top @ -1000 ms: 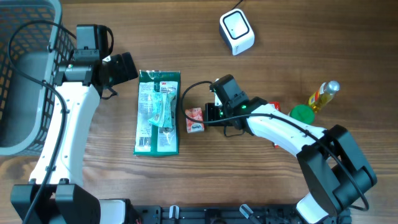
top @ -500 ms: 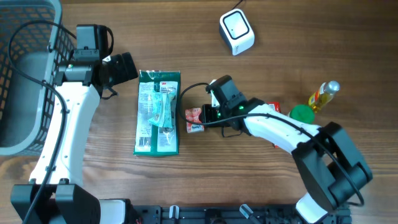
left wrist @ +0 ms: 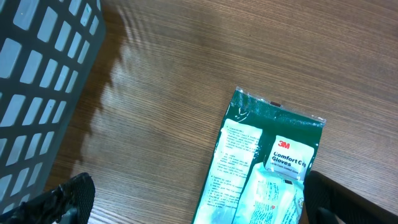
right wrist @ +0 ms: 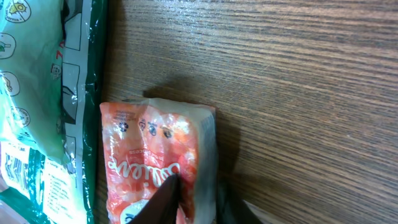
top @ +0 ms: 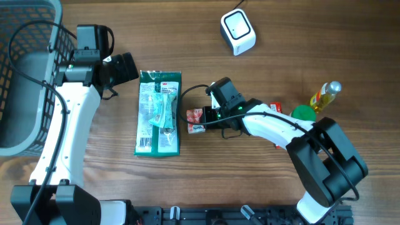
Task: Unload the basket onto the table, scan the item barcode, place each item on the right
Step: 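Close the right gripper on the tissue box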
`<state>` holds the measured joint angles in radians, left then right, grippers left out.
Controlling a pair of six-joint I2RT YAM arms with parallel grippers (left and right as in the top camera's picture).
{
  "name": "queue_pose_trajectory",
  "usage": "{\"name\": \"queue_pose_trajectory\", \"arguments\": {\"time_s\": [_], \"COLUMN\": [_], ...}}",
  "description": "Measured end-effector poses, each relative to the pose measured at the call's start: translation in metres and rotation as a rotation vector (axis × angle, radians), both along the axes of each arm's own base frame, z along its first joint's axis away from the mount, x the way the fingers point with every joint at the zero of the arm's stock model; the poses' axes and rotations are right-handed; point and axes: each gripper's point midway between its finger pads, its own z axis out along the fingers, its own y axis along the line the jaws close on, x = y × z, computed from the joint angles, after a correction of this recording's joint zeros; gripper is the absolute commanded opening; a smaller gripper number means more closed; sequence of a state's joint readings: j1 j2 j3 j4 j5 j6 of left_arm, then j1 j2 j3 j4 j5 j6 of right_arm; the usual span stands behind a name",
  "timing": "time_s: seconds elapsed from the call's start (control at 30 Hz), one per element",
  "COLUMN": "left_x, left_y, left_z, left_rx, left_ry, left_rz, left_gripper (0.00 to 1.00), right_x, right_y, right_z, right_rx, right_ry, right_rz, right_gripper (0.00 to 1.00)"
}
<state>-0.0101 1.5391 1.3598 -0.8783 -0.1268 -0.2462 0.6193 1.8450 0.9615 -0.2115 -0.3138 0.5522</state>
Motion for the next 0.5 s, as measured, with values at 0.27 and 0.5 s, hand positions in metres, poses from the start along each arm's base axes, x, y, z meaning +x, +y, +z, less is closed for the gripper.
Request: {"name": "queue_pose_trajectory", "arguments": {"time_s": [0.27, 0.5], "left_x": [-0.0001, -0.0001], "left_y": [0.0, 0.0], "left_z": [0.0001, 0.0], "left_rx": [0.0, 0.0], "left_ry": [0.0, 0.0], "left_rz": [0.0, 0.0], "left_gripper": [1.0, 1.0], "right_x": [-0.002, -0.0035], "right_y": [0.004, 0.002], "right_z": [0.002, 0.0008], "right_rx": [0.021, 0.01], "right_ry": [0.006, 0.013], "right_rz": [0.019, 0.02], "right_gripper": [0.3, 0.24]}}
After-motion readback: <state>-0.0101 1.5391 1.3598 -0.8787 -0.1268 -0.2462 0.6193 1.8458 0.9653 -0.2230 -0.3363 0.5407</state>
